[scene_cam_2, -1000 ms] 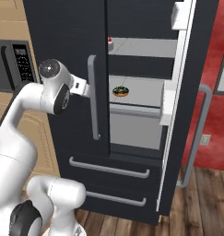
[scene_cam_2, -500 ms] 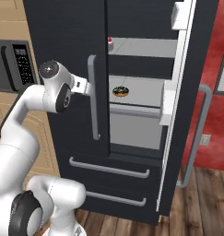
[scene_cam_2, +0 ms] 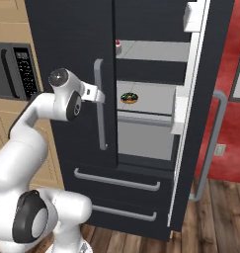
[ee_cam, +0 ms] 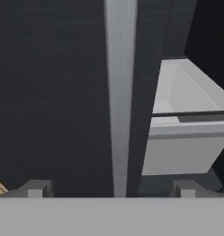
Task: Take the cake and donut from the fridge and place them on the empty tray on the dining counter.
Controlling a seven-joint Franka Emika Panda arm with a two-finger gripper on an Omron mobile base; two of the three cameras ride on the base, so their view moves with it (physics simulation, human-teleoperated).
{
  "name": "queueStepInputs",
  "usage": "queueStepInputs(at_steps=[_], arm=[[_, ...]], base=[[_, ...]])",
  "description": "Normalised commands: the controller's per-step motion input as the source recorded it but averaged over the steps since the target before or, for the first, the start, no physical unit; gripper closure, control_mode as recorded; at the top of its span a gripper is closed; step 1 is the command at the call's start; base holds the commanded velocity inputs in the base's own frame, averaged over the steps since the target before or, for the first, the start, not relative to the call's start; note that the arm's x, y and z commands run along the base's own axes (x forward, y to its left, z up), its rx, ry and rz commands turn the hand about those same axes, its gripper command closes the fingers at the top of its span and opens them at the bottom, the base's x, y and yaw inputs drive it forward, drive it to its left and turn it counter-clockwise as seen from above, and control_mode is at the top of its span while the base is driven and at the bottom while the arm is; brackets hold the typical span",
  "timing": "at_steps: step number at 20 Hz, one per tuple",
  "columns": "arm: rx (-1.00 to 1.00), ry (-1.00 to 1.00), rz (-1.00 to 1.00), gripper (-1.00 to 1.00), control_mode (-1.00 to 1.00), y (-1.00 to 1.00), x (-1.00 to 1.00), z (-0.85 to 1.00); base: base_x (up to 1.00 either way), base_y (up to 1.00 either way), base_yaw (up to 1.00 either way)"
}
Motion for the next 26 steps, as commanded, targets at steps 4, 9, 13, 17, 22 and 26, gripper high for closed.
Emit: queueStepInputs(at_steps=[4, 9, 13, 17, 22, 26], arm=[[0.0, 0.0, 0.0, -1.0, -1.0, -0.18, 0.33, -0.15], [0.0, 0.0, 0.0, -1.0, -1.0, -0.01, 0.44, -0.25], [0.0, -0.01, 0.0, -1.0, -1.0, 0.0, 0.45, -0.22], [0.0, 0.0, 0.0, -1.0, -1.0, 0.0, 0.46, -0.19], [0.0, -0.01, 0.0, -1.0, -1.0, 0.0, 0.49, -0.2], [0.0, -0.03, 0.01, -1.0, -1.0, -0.01, 0.51, -0.24]], base=[[0.0, 0.0, 0.0], [0.0, 0.0, 0.0], [0.0, 0.0, 0.0], [0.0, 0.0, 0.0], [0.0, 0.0, 0.0], [0.0, 0.0, 0.0]])
